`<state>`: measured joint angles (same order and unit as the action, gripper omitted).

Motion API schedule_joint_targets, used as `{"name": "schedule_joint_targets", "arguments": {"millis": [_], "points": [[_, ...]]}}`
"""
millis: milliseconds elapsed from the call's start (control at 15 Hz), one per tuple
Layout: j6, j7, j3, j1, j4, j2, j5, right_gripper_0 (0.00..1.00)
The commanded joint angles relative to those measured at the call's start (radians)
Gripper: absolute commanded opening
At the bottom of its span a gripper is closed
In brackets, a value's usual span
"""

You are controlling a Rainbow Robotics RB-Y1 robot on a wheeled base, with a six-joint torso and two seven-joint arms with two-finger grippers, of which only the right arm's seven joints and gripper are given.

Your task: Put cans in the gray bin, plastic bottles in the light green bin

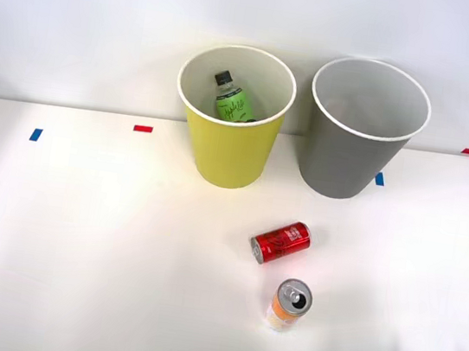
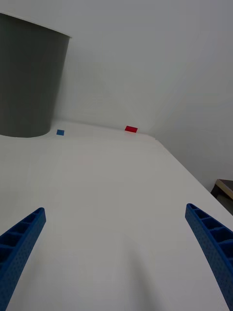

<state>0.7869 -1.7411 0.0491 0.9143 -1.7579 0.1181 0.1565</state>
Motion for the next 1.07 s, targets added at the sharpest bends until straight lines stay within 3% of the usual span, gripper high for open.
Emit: {"name": "schedule_joint_targets", "arguments": {"millis": [67,1067], "points": [[0.000,0.000,0.000,0.000,0.000,0.000,0.000,1.00],[0.000,0.000,0.000,0.000,0.000,0.000,0.000,1.00]]}}
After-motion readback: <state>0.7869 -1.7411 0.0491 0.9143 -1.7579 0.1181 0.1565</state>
